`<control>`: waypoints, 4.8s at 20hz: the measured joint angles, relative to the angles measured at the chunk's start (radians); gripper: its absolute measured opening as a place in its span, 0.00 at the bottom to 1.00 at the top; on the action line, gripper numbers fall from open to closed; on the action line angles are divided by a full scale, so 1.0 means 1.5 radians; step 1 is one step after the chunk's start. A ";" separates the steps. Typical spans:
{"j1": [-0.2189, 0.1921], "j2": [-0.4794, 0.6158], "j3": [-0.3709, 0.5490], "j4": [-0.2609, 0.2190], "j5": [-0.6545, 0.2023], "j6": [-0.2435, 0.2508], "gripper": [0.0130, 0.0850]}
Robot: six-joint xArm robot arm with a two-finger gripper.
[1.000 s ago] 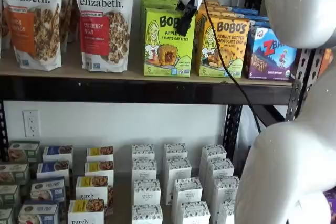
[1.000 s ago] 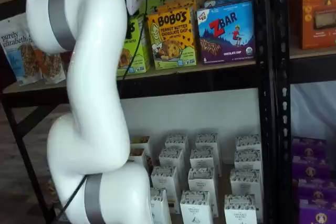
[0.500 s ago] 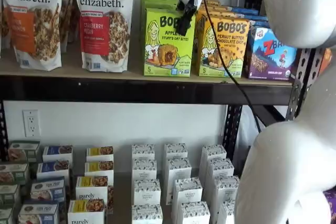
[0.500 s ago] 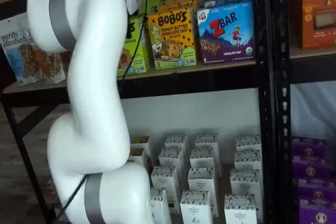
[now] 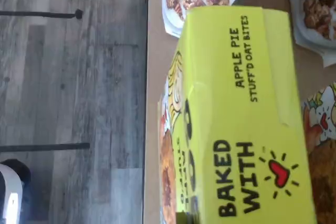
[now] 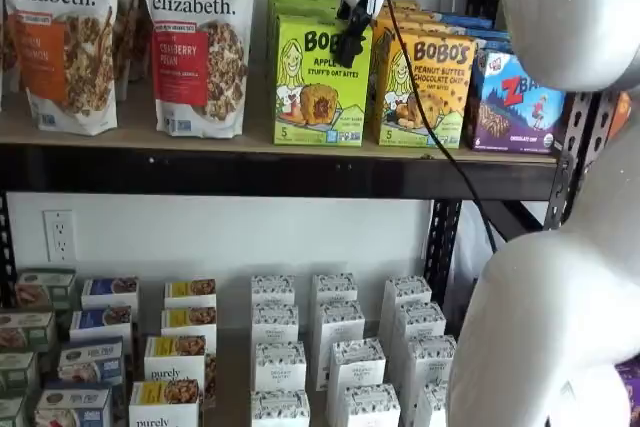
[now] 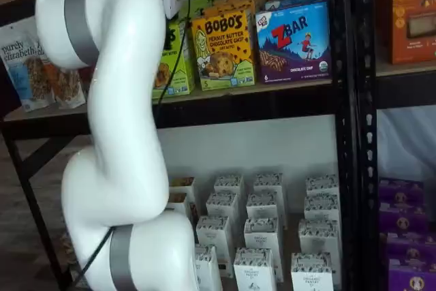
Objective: Pick the green box on the top shelf, the fourth from the left
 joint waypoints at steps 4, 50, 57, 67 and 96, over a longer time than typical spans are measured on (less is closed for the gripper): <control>0.001 0.000 0.000 0.001 0.000 0.001 0.44; 0.000 -0.051 0.008 0.009 0.085 0.013 0.22; -0.003 -0.082 0.037 0.010 0.102 0.011 0.22; -0.029 -0.150 0.101 0.038 0.113 -0.007 0.22; -0.068 -0.273 0.238 0.024 0.112 -0.050 0.22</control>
